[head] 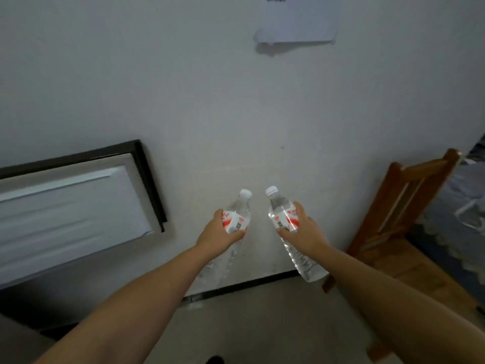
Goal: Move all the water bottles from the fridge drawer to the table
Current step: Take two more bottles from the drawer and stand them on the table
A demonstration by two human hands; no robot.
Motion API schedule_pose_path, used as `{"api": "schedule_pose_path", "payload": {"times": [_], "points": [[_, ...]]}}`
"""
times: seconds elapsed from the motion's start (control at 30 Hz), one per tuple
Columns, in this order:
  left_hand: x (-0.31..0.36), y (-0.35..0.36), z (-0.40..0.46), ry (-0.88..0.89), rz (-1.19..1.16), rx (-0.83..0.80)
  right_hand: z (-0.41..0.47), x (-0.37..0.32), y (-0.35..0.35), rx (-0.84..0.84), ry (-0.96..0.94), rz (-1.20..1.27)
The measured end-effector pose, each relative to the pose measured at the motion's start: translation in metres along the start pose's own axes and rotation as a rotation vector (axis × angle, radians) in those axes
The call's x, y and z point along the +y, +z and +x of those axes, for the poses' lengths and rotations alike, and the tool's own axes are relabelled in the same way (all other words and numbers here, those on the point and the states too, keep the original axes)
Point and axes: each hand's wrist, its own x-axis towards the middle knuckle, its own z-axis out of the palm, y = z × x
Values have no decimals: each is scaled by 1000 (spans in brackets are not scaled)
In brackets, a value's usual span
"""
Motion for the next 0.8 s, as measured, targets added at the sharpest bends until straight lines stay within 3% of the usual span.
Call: {"api": "schedule_pose_path", "payload": {"times": [0.5, 0.8], "points": [[94, 42, 124, 316, 90, -310, 20, 42, -56, 348, 318, 55], [155, 141, 115, 488, 101, -622, -48, 98, -84, 590, 584, 111]]}}
